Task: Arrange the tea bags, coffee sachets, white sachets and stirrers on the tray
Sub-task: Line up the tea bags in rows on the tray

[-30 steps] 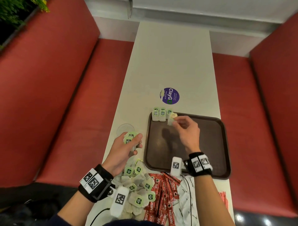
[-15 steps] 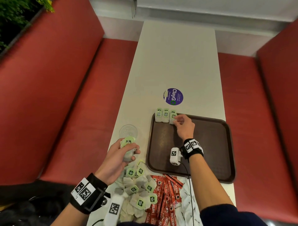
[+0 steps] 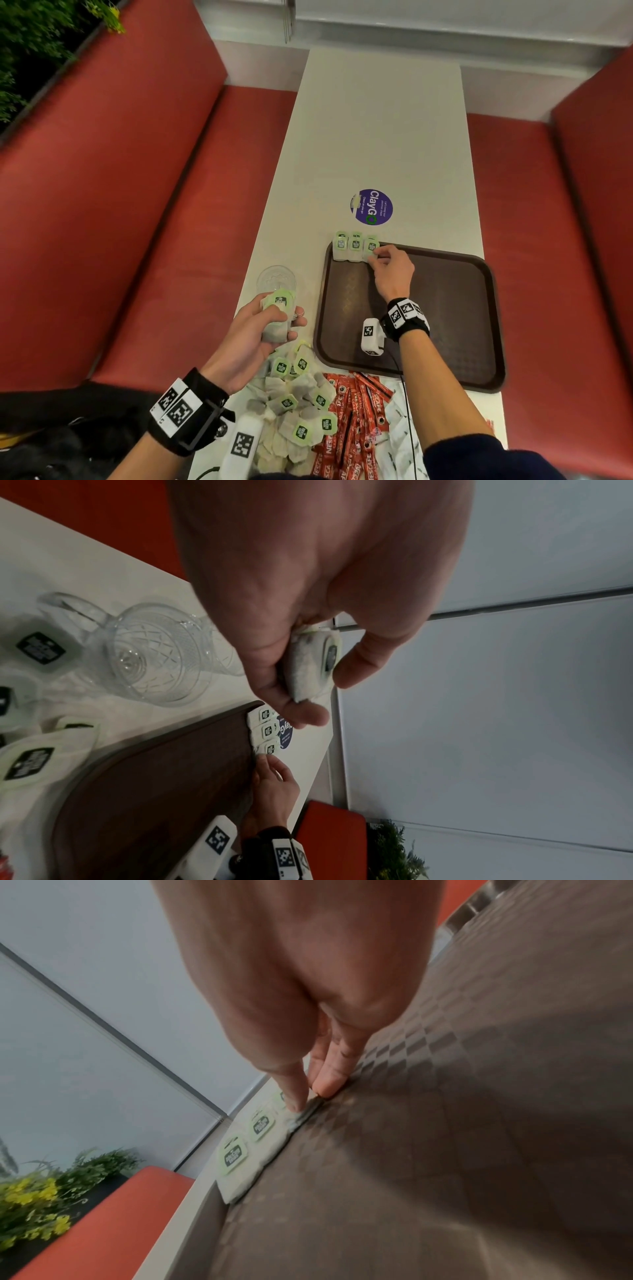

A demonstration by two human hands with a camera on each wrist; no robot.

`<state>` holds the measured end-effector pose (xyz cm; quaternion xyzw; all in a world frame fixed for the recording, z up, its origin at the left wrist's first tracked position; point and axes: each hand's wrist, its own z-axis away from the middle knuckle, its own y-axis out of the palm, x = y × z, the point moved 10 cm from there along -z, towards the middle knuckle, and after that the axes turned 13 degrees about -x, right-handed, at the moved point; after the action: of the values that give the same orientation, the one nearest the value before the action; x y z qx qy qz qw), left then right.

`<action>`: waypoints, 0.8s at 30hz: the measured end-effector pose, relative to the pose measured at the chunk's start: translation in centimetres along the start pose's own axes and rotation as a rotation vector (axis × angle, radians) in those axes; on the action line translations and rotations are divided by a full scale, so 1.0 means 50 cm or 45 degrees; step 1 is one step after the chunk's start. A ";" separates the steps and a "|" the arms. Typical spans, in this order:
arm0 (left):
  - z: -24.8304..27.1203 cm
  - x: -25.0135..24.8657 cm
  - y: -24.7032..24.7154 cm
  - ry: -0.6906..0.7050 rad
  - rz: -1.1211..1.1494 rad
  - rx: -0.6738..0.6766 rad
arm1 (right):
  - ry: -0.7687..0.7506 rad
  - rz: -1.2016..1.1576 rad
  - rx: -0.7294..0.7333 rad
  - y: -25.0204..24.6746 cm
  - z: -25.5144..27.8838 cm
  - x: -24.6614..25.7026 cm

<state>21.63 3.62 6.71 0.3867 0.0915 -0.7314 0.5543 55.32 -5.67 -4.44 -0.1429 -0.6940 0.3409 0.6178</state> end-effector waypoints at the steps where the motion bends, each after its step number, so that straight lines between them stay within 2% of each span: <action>1: 0.002 -0.001 0.003 0.000 -0.003 0.022 | -0.011 0.012 -0.001 -0.005 0.004 0.006; 6: 0.017 -0.011 0.026 0.055 -0.036 0.099 | -0.112 -0.090 -0.057 -0.076 0.052 0.094; 11: 0.035 -0.019 0.059 0.117 -0.050 0.169 | -0.100 -0.378 0.305 -0.146 0.210 0.252; 14: 0.041 -0.012 0.070 0.149 -0.129 0.150 | -0.059 -0.511 0.465 -0.184 0.290 0.306; 20: 0.042 -0.020 0.060 0.335 -0.301 -0.036 | -0.013 -0.508 0.701 -0.196 0.391 0.311; 24: 0.044 -0.023 0.055 0.380 -0.323 -0.094 | 0.014 -0.543 0.666 -0.190 0.405 0.289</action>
<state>23.11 2.23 9.78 0.4557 0.2474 -0.7260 0.4518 35.29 -9.64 12.63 0.1669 -0.5938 0.3698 0.6948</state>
